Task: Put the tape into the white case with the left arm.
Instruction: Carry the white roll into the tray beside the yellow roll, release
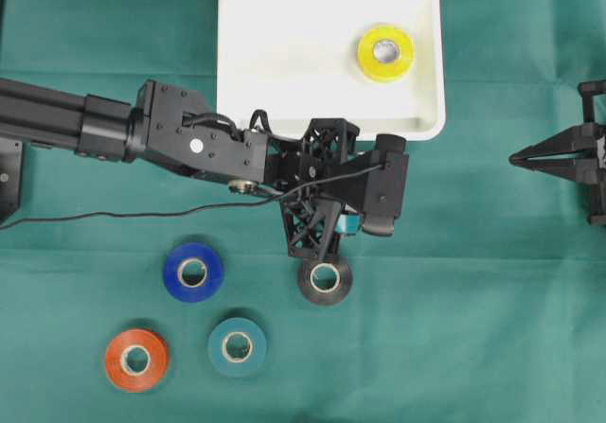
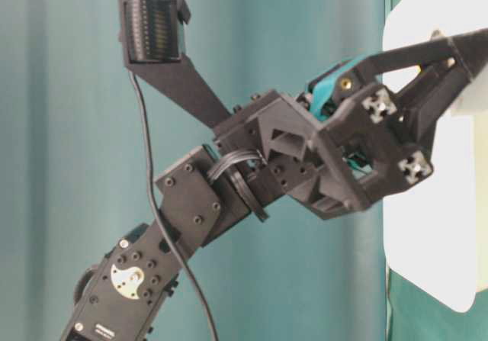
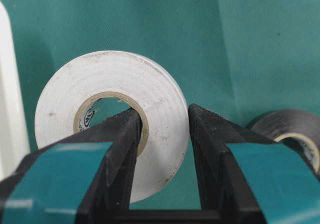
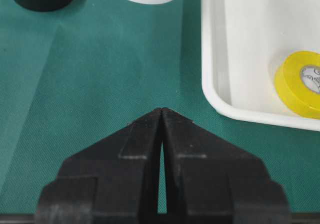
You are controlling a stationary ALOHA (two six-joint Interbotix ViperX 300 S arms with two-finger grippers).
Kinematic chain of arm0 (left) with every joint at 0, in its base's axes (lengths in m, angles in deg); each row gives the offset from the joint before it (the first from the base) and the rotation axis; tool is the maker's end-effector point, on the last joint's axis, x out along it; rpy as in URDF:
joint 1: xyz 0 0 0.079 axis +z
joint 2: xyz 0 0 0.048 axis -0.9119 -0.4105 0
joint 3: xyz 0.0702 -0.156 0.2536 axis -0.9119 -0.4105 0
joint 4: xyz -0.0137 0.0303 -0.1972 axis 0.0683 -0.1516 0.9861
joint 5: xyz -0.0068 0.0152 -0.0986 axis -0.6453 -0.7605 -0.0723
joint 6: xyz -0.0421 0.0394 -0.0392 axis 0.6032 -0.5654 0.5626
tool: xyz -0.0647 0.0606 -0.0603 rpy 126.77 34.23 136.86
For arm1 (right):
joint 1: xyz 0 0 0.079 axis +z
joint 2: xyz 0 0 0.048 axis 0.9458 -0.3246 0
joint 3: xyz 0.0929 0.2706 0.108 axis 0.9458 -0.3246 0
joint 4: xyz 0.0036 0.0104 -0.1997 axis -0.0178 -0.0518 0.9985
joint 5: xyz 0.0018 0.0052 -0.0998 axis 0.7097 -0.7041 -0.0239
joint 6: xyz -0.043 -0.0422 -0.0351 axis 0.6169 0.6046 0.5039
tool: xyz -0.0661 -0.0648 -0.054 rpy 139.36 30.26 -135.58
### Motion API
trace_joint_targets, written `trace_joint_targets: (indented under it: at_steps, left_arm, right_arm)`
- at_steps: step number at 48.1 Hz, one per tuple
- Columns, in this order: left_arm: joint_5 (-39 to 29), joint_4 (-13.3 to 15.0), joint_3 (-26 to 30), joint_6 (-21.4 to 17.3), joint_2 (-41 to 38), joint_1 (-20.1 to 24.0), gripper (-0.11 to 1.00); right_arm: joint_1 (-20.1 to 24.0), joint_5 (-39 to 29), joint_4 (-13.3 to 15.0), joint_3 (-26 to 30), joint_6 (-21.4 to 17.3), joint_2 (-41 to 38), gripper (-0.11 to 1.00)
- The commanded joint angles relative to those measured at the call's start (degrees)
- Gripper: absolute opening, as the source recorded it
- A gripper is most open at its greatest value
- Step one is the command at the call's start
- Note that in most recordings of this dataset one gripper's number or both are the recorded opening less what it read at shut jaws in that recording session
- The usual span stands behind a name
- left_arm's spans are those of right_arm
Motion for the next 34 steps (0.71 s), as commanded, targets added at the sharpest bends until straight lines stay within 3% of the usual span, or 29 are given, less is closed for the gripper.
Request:
trace_joint_targets:
  at_steps: [1, 34]
  left_arm:
    - [0.18, 0.0, 1.14, -0.18, 2.37, 1.23, 0.29]
    - [4.83, 0.0, 6.15, -6.06, -4.57, 10.37, 0.29]
  right_arm:
    - [-0.09, 0.62, 0.09, 0.62, 0.0, -0.26, -0.09]
    - [0.0, 0.62, 0.0, 0.62, -0.09, -0.35, -0.09]
